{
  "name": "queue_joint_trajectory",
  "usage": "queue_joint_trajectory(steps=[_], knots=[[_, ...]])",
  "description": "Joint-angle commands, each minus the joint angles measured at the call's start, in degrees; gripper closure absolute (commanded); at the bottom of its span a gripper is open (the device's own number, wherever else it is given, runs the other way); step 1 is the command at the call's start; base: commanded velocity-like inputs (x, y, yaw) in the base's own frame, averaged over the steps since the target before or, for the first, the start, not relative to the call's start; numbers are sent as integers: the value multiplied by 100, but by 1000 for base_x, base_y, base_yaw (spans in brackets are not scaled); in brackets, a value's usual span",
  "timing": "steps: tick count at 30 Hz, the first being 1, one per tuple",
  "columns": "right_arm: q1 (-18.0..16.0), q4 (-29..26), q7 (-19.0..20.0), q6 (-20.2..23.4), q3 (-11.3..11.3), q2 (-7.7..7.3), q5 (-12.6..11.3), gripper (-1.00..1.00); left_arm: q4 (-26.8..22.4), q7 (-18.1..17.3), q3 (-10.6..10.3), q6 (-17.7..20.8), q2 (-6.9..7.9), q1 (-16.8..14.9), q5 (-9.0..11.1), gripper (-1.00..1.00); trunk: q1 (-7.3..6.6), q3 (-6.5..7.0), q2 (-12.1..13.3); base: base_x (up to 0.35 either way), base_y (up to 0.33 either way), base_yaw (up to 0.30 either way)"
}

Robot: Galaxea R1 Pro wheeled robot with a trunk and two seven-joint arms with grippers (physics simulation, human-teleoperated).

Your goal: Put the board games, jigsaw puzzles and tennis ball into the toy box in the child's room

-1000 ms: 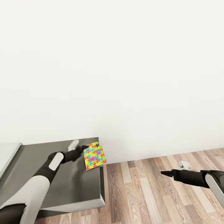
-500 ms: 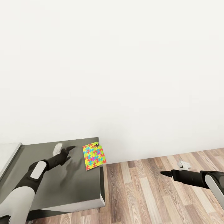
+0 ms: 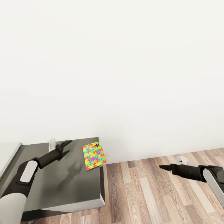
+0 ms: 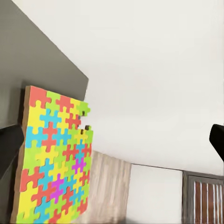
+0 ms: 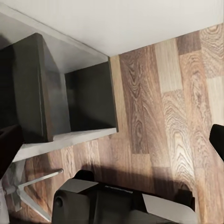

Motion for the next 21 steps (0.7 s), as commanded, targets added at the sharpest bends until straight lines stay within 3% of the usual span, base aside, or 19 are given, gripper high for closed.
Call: queue_joint_trajectory(steps=[1, 6, 7, 8, 12, 20, 21], knots=[[-112, 69, 51, 17, -7, 29, 41, -100, -224, -74, 18, 151, -4, 73, -4, -100, 3, -9, -9, 0, 0, 0], [-437, 375, 52, -4, -6, 157, 39, -100, -832, -180, 10, 484, -41, 223, -5, -100, 3, -9, -9, 0, 0, 0], [-775, 722, 72, -9, -5, 266, 31, -100, -1284, -216, -90, 737, -171, 263, -23, -100, 3, -9, -9, 0, 0, 0], [-881, 815, 103, -9, -5, 289, 24, -100, -1407, -203, -145, 797, -231, 257, -25, -100, 3, -9, -9, 0, 0, 0], [-1047, 955, 263, -9, -5, 323, 9, -100, -1632, -164, -256, 895, -329, 248, -16, -100, 3, -9, -9, 0, 0, 0], [-1229, 1106, 1338, -24, 9, 377, 18, -100, -2518, -81, -630, 1052, -478, 226, -35, -100, 3, -9, -9, 0, 0, 0], [-1229, 1106, 1338, -24, 9, 377, 18, -100, -2518, -81, -630, 1052, -478, 226, -35, -100, 3, -9, -9, 0, 0, 0]])
